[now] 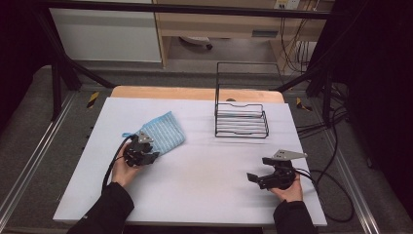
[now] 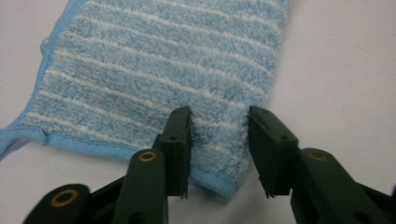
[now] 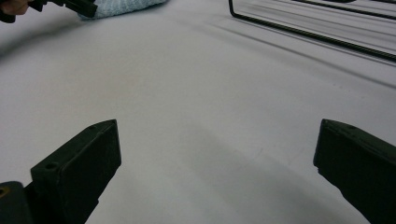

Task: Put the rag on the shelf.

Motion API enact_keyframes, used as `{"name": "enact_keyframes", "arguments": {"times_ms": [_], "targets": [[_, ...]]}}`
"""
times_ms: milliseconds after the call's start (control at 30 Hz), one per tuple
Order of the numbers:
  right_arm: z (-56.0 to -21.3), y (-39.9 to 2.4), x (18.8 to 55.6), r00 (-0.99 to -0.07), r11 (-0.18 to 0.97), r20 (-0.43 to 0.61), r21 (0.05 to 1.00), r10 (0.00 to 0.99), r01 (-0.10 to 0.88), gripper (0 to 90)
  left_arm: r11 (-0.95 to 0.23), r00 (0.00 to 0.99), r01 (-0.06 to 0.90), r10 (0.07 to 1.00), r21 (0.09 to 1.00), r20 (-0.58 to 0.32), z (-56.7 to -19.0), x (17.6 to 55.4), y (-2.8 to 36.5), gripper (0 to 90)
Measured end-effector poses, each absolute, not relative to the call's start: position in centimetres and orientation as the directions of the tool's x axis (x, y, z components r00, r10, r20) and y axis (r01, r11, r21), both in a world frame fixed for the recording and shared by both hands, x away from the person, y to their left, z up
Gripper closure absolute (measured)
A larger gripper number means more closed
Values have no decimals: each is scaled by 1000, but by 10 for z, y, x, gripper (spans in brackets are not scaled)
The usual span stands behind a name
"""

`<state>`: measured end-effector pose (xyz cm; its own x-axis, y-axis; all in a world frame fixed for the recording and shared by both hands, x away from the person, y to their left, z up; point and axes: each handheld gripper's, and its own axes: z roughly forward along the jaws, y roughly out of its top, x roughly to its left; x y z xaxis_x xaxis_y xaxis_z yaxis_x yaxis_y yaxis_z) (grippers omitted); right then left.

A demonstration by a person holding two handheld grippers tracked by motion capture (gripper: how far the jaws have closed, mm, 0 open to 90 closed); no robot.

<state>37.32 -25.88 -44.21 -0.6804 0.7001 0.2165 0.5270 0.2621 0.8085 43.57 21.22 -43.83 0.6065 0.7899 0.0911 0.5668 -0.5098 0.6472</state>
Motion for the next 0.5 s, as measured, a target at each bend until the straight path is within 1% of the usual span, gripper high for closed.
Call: {"name": "enact_keyframes", "arguments": {"times_ms": [33, 100, 133, 200, 233, 267, 333, 400, 500], "targets": [[-442, -259, 373, -680, 262, 217, 808, 700, 527, 14, -510, 605, 568, 791, 646, 93, -439, 436, 213, 623], [-442, -259, 374, -682, 264, 215, 808, 699, 526, 14, -507, 601, 569, 794, 647, 94, -439, 437, 213, 670], [-442, -259, 374, -682, 264, 215, 808, 699, 526, 14, -504, 597, 571, 797, 648, 93, -439, 438, 213, 670], [-442, -258, 374, -682, 266, 215, 807, 699, 527, 15, -498, 591, 575, 801, 649, 91, -439, 438, 213, 698], [-442, -258, 374, -683, 267, 216, 806, 698, 527, 15, -495, 588, 577, 804, 649, 90, -439, 438, 214, 731], [-442, -258, 374, -683, 267, 216, 806, 698, 527, 15, -495, 587, 577, 805, 649, 92, -439, 438, 214, 731], [-442, -258, 374, -684, 269, 216, 805, 697, 528, 15, -491, 582, 580, 808, 650, 91, -439, 439, 214, 759], [-443, -258, 374, -683, 266, 218, 807, 697, 528, 16, -487, 579, 582, 811, 651, 89, -439, 439, 215, 802], [-443, -258, 374, -682, 266, 219, 805, 698, 531, 17, -476, 577, 584, 813, 658, 77, -438, 439, 216, 824]]}}
